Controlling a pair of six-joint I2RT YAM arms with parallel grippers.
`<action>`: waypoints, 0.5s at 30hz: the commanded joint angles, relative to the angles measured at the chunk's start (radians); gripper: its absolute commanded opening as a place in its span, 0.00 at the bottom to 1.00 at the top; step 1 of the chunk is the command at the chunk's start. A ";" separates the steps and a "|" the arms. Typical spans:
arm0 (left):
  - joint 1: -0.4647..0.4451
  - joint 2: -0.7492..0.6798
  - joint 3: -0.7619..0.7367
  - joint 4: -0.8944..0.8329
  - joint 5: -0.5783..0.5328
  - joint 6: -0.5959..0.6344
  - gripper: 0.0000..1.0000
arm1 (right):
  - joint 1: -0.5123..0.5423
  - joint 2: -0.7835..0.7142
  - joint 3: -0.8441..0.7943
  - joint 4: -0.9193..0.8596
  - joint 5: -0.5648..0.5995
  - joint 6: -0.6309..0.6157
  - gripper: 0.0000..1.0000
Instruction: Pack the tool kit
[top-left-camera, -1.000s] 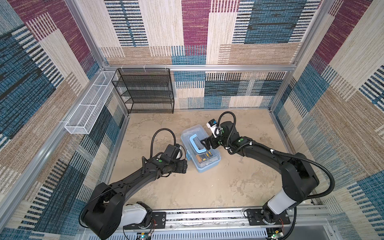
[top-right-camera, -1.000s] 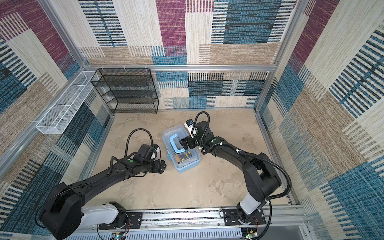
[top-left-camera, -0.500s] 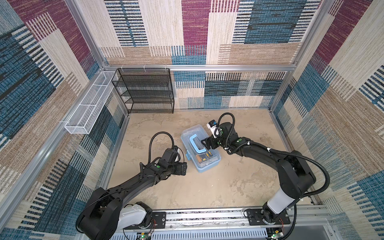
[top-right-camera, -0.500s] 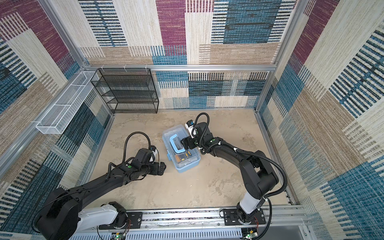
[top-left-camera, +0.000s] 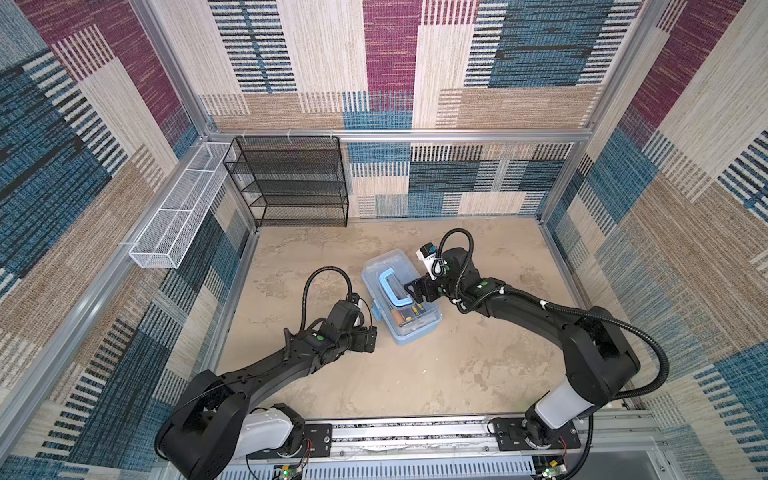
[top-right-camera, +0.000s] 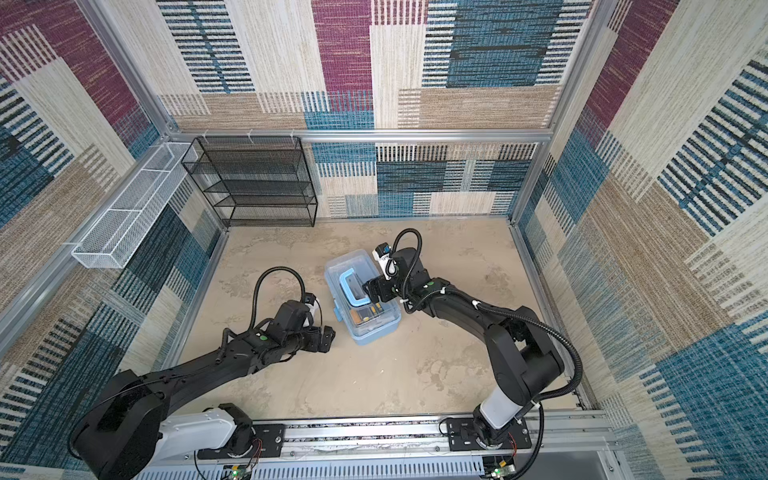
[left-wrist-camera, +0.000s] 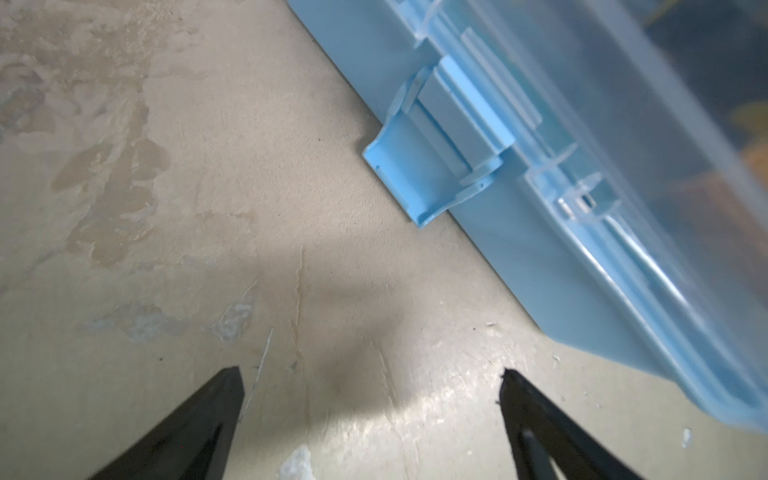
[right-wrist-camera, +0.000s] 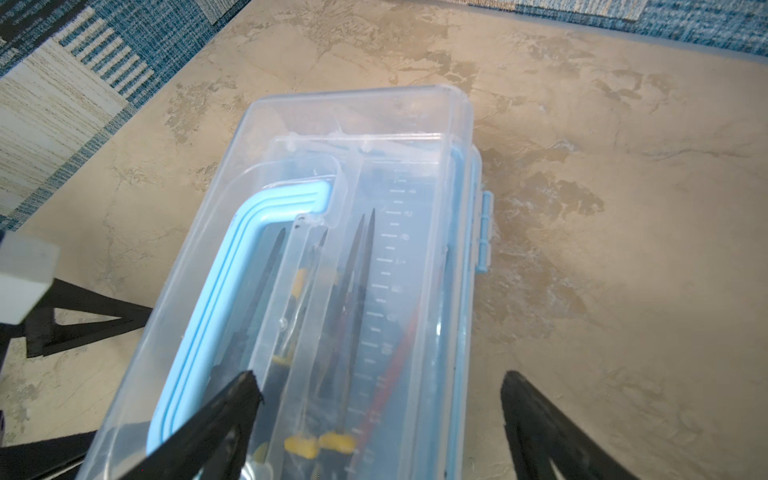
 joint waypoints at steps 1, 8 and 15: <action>-0.006 0.020 0.001 0.065 -0.028 0.044 1.00 | 0.001 -0.015 -0.009 -0.008 0.004 0.029 0.93; -0.031 0.008 -0.021 0.130 -0.031 0.054 1.00 | 0.001 -0.017 -0.028 0.011 0.014 0.047 0.93; -0.060 -0.005 -0.045 0.160 -0.093 0.049 1.00 | 0.001 -0.019 -0.030 0.024 0.019 0.056 0.93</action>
